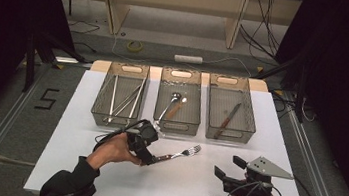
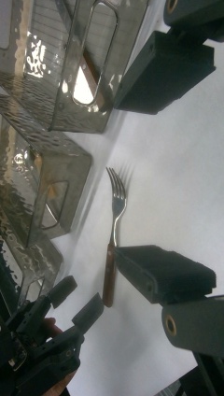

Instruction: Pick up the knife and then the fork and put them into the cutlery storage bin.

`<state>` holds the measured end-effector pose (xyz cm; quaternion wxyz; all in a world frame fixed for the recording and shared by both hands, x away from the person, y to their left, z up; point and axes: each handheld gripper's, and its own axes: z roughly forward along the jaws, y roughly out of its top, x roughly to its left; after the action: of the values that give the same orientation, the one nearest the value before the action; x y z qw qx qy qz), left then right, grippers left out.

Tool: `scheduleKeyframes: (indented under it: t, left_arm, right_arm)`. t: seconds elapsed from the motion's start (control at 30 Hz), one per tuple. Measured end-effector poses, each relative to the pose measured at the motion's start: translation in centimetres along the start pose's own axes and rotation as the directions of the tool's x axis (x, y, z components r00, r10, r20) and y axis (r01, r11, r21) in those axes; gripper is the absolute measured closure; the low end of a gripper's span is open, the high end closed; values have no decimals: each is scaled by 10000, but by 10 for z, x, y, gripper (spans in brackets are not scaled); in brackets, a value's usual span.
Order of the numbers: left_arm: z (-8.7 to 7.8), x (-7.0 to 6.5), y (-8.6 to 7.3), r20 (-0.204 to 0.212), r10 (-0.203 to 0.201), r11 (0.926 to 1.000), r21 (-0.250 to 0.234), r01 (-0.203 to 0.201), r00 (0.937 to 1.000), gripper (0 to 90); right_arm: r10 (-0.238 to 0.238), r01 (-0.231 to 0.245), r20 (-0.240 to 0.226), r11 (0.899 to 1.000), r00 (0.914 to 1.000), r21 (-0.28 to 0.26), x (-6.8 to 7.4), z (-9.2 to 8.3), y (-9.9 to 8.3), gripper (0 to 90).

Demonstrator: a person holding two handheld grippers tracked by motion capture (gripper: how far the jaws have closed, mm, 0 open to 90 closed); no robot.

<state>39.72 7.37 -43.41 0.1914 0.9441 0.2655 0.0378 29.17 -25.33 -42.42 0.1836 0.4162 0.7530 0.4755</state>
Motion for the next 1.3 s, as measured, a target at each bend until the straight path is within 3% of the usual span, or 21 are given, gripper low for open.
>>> scheduleKeyframes:
  t: [0.6,0.87,1.3]
  left_arm:
    - [16,-4,-2,264,615,9968,502,-627,9978,525]
    - [23,-3,-4,282,520,9966,632,-537,9983,613]
    - [28,-5,-5,176,829,9934,784,-840,9964,688]
  right_arm:
    - [56,-55,-48,10000,10000,57,1,1,0,250]
    - [42,-42,-59,10000,10000,23,0,0,0,249]
    - [4,-4,-75,10000,10000,51,1,1,0,250]
